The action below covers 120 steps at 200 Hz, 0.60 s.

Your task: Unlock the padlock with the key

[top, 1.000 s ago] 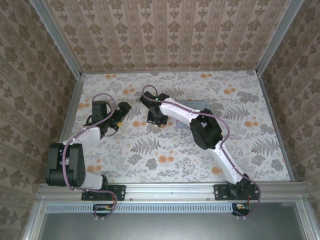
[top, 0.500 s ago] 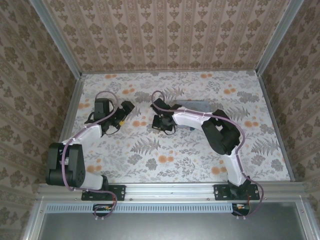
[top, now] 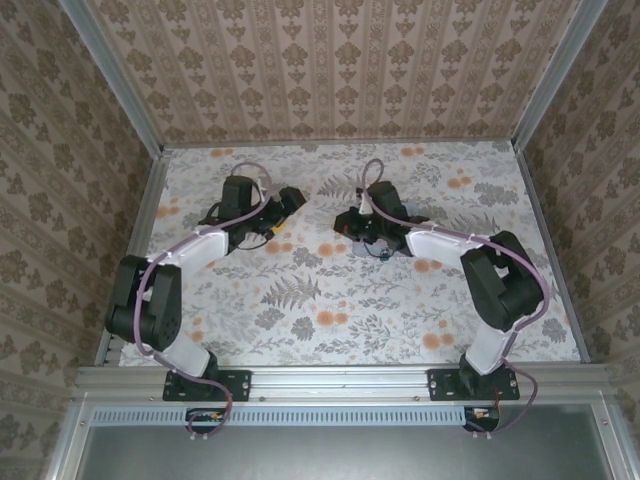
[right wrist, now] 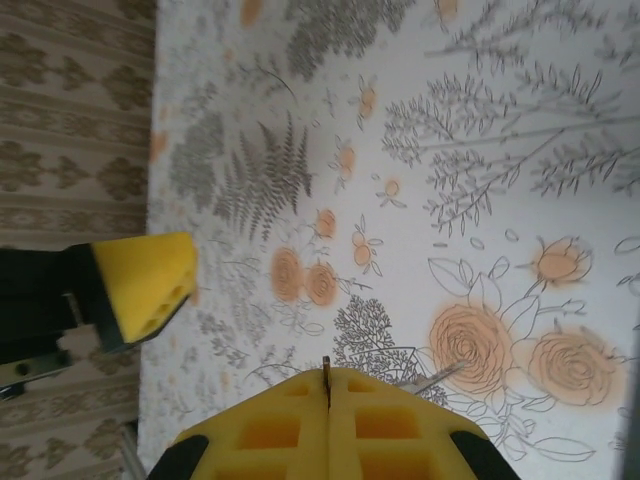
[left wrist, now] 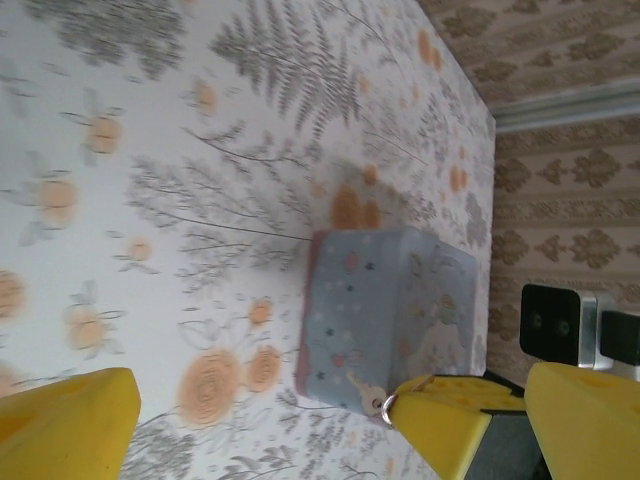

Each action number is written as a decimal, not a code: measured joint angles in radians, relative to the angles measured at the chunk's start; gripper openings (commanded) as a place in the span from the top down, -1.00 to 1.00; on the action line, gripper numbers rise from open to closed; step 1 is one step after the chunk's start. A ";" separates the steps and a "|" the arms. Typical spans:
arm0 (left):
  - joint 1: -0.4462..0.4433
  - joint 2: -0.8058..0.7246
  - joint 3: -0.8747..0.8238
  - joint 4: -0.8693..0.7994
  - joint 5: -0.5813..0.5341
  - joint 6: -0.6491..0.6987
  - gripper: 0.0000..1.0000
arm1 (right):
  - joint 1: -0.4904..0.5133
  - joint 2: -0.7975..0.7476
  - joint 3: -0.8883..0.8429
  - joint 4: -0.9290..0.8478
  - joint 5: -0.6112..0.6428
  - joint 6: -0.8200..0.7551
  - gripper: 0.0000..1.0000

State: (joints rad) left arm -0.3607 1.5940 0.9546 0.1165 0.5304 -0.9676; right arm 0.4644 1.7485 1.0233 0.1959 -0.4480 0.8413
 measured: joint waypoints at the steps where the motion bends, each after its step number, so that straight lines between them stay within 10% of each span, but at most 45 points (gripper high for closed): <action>1: -0.002 0.002 0.002 0.001 0.001 -0.001 -1.00 | -0.003 -0.002 -0.002 0.003 -0.003 0.000 1.00; 120: -0.204 0.258 0.074 0.469 0.021 -0.544 -0.48 | -0.171 -0.216 -0.270 0.308 0.024 0.206 1.00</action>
State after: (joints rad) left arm -0.5644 1.8519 1.0283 0.5854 0.5510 -1.5120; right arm 0.2935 1.5330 0.7532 0.5041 -0.4236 1.0470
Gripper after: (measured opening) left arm 0.775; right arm 0.065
